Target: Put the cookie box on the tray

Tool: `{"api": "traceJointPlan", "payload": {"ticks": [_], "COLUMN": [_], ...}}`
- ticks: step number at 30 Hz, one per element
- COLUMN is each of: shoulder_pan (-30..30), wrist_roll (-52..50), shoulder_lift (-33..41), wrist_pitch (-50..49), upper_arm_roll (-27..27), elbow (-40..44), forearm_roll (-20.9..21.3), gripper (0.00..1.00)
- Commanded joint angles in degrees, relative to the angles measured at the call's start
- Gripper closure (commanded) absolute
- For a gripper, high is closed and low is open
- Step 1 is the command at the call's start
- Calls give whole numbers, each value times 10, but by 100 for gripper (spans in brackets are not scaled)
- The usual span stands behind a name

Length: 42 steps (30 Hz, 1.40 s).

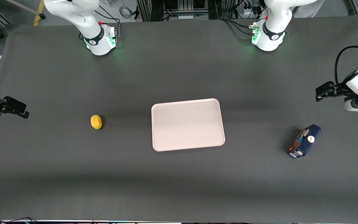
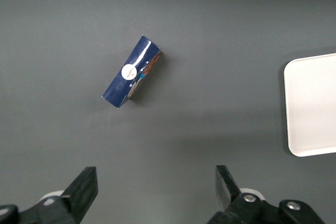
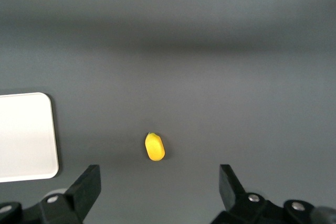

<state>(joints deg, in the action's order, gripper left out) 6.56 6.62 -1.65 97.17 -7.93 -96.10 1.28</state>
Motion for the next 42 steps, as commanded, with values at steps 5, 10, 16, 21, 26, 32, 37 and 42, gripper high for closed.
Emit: {"api": "traceJointPlan", "payload": {"ticks": [5,10,16,21,26,32,37,42], "shoulder_pan": [1,4,5,4,3,4,-1,1], "wrist_roll": [199,252,255,256,254,239,198,195], "shoulder_lift": [-34,-44,-45,-46,-57,-85,-89,-113], "wrist_pitch": [-2,22,37,79,122,150,185,201], "upper_arm_roll": [0,1,2,28,30,31,31,30], "elbow": [37,30,11,-20,-45,-61,-86,-87], "forearm_roll": [9,8,8,9,14,13,27,46], "gripper": [0,0,0,0,0,0,0,0]}}
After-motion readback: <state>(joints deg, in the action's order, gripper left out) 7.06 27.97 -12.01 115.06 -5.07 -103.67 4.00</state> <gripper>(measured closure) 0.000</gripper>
